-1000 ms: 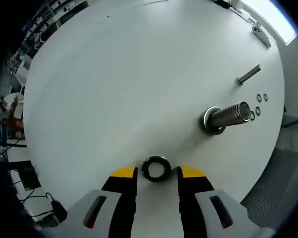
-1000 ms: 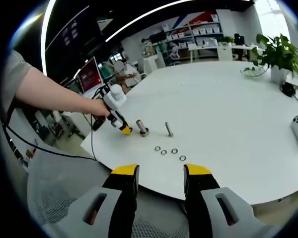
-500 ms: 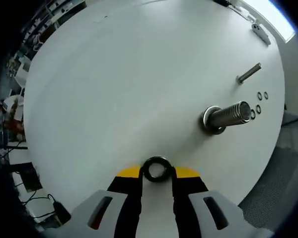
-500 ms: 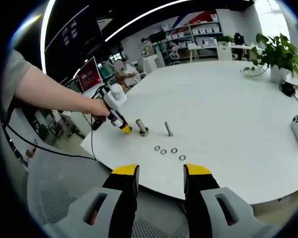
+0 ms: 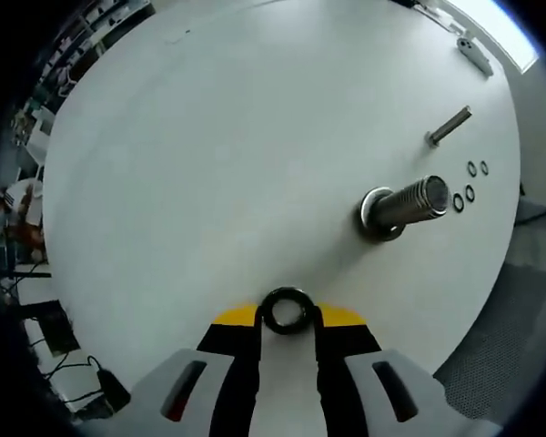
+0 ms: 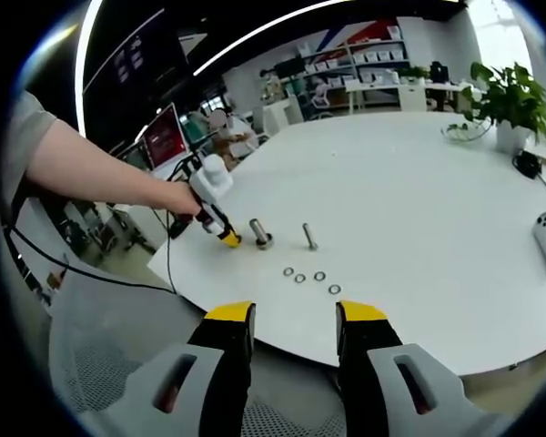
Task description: Place the washer onto the threaded stud by aligning its center hole with the stud, sliding it down to the base, and recovering from edge contact or off-axis alignment until the washer reaches the visible bottom stop.
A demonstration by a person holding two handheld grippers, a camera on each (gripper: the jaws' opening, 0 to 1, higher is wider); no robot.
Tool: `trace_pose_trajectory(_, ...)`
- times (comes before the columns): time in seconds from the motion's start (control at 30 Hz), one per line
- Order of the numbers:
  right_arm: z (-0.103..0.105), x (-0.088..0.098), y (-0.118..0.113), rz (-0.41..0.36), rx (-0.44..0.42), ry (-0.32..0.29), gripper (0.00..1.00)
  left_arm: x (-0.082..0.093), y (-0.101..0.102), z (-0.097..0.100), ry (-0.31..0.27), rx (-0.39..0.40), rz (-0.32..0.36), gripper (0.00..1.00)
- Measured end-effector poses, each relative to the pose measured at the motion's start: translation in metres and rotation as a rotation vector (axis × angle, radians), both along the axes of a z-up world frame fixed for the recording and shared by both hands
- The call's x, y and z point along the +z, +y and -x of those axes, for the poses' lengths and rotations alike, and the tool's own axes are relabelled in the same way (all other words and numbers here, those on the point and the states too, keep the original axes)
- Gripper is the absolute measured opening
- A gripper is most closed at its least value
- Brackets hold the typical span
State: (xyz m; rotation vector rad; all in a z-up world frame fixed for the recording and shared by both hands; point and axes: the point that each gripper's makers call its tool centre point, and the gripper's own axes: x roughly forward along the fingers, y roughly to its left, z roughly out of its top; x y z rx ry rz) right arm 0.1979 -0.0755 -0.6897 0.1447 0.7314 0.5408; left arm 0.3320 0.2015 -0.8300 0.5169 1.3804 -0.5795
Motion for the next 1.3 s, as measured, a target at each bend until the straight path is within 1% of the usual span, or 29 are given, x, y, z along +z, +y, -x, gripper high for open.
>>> trace_pose_trajectory(0.1, 0.0, 0.0, 0.0, -0.002, -0.002, -0.003, 0.37, 0.0, -0.002, 0.005, 0.011, -0.021, -0.011, 0.2)
trace_pose_trajectory(0.23, 0.0, 0.0, 0.0, -0.002, -0.001, -0.003, 0.37, 0.0, -0.002, 0.007, 0.018, -0.021, -0.024, 0.2)
trace_pose_trajectory(0.43, 0.0, 0.001, 0.0, -0.004, -0.002, -0.004, 0.37, -0.005, 0.0, 0.013, 0.048, -0.066, -0.039, 0.21)
trace_pose_trajectory(0.53, 0.0, 0.001, 0.0, -0.004, -0.002, -0.004, 0.37, -0.006, 0.0, 0.013, 0.041, -0.079, -0.045, 0.21)
trace_pose_trajectory(0.6, 0.0, 0.001, 0.0, -0.004, 0.0, -0.003, 0.37, -0.007, 0.002, 0.011, 0.033, -0.07, -0.04, 0.21)
trace_pose_trajectory(0.67, 0.0, 0.001, 0.0, -0.004, 0.0, -0.004, 0.37, -0.007, 0.002, 0.011, 0.023, -0.084, -0.032, 0.21)
trace_pose_trajectory(0.8, 0.0, 0.001, 0.0, -0.005, 0.0, -0.005, 0.37, -0.009, 0.003, 0.009, 0.013, -0.076, -0.02, 0.21)
trace_pose_trajectory(0.93, 0.0, 0.002, 0.0, -0.006, 0.0, -0.007, 0.37, -0.01, 0.001, 0.012, 0.015, -0.077, -0.038, 0.21)
trace_pose_trajectory(1.07, 0.0, 0.001, 0.001, -0.005, 0.002, -0.007, 0.37, -0.01, 0.0, 0.015, 0.005, -0.075, -0.042, 0.2)
trace_pose_trajectory(1.13, 0.0, 0.002, 0.001, -0.005, 0.003, -0.008, 0.37, -0.01, 0.001, 0.015, 0.0, -0.043, -0.039, 0.2)
trace_pose_trajectory(1.3, 0.0, 0.002, 0.0, -0.007, -0.001, -0.009, 0.37, -0.01, 0.001, 0.016, -0.001, -0.028, -0.033, 0.19)
